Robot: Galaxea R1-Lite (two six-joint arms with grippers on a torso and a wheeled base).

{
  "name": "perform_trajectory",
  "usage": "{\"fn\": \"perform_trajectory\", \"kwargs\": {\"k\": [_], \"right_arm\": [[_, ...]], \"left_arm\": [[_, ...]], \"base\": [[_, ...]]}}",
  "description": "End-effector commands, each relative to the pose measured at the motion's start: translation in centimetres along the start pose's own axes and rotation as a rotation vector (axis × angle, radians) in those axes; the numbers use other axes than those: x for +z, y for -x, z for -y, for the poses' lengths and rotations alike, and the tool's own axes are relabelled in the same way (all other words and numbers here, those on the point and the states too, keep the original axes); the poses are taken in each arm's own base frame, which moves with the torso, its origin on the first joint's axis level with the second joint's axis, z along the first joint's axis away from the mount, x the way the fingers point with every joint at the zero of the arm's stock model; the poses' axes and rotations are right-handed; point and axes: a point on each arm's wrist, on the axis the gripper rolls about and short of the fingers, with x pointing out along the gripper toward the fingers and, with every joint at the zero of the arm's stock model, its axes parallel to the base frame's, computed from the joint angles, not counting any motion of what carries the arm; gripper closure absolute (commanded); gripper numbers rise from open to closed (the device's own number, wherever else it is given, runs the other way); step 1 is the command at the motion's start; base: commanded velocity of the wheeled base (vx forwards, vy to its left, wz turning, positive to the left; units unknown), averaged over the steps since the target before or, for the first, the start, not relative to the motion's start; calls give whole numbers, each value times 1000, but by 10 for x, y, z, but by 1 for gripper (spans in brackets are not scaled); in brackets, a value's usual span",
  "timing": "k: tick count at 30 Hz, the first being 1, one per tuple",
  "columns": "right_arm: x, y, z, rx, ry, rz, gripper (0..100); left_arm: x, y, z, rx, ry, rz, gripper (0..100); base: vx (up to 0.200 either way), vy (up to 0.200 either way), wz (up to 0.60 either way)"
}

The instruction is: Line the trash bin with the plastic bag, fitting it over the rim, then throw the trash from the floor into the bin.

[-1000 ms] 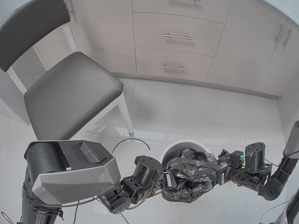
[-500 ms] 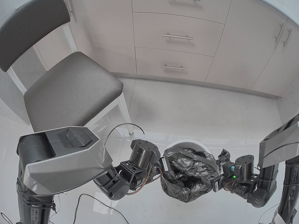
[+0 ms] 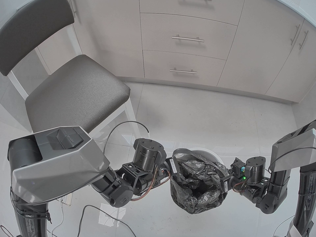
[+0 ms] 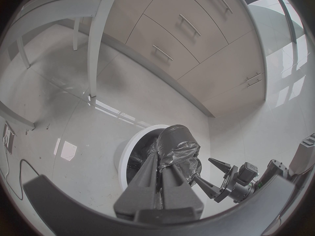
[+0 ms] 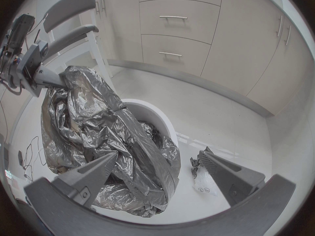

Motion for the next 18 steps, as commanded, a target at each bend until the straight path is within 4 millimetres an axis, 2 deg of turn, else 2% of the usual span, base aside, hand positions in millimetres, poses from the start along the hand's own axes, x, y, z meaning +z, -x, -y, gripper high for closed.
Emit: {"fn": "perform_trajectory", "kwargs": {"k": [1,10,12,18], "right_arm": [[11,3,2,-6,-12,53,0],[14,26,-13,75,15,63,0],[16,26,-15,79,16,72,0],[16,1,-7,32,-8,72,0]], "left_arm": [[0,1,2,-5,-1,1,100],[-7,-6,-4,9,-2,-17,100],[-7,-5,-4,10,-3,-18,100],[-5,-3,-3,7,-1,-13,100]], "base": [[0,0,0],[0,0,0],[0,0,0],[0,0,0]]}}
